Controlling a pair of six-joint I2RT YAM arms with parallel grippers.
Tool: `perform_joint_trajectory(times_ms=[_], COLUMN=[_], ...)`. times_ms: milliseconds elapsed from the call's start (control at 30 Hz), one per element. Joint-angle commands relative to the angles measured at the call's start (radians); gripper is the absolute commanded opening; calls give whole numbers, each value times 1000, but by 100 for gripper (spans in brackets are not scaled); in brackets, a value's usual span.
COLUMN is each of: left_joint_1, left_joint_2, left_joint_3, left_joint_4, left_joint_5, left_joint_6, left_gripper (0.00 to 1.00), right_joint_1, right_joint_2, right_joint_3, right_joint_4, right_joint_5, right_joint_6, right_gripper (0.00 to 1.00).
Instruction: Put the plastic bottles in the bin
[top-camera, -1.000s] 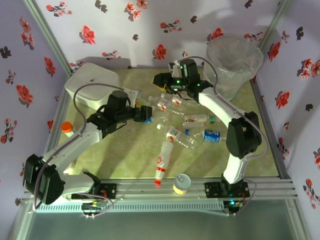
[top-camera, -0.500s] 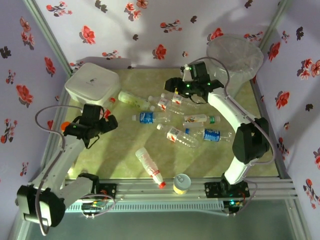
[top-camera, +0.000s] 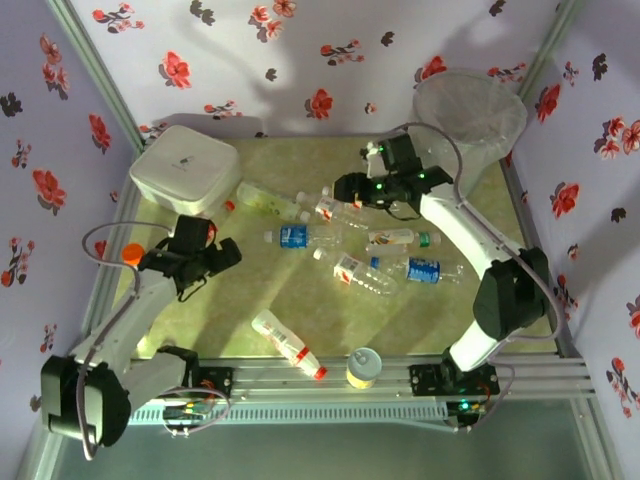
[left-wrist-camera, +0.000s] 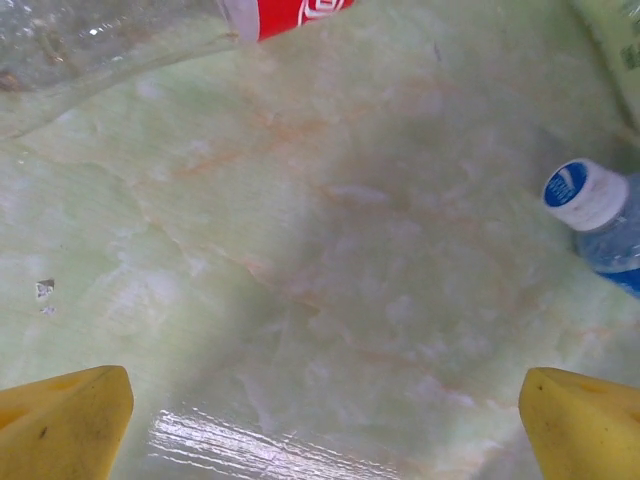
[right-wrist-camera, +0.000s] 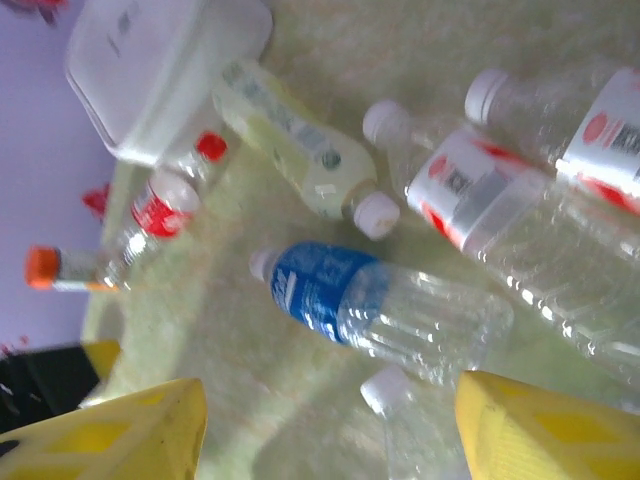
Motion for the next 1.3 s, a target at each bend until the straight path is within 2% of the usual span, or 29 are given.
perform_joint_trajectory(times_ms=[0, 100, 200, 367, 467, 567, 700, 767, 900, 1000, 1133, 1267], left_joint_1=[33, 121, 188, 251, 295, 348, 368, 368, 368, 367, 351, 322], left_joint_2=[-49, -48, -19, -24, -63, -116, -174, -185, -185, -186, -189, -162], left_joint_3=[-40, -96, -108, -49, -5, 11, 12, 8, -5, -10, -14, -20], left_joint_4=[-3, 102, 163, 147, 69, 18, -16, -26, -25, -3, 47, 98], left_joint_5=[26, 120, 160, 166, 151, 145, 127, 121, 126, 158, 192, 234], left_joint_6=[-70, -100, -100, -53, -4, 26, 44, 52, 62, 77, 78, 63], left_gripper=[100, 100, 100, 100, 100, 100, 100, 100, 100, 100, 100, 100], right_joint_1=[166, 352, 485, 656, 710, 717, 721, 712, 676, 644, 564, 473], right_joint_2=[-27, -63, -77, 46, 136, 208, 299, 319, 315, 301, 223, 126], right_joint_3=[26, -50, -125, -73, -55, -47, -2, 2, -11, -1, 40, 147], right_joint_4=[-207, -238, -187, -185, -150, -96, -153, -165, -140, -134, -87, -114], right_joint_5=[74, 172, 208, 255, 265, 235, 331, 381, 402, 402, 324, 324], right_joint_6=[-192, -250, -215, -165, -134, -95, -81, -66, -31, -39, -41, -95], right_gripper=[67, 66, 65, 68, 74, 82, 84, 80, 67, 53, 50, 50])
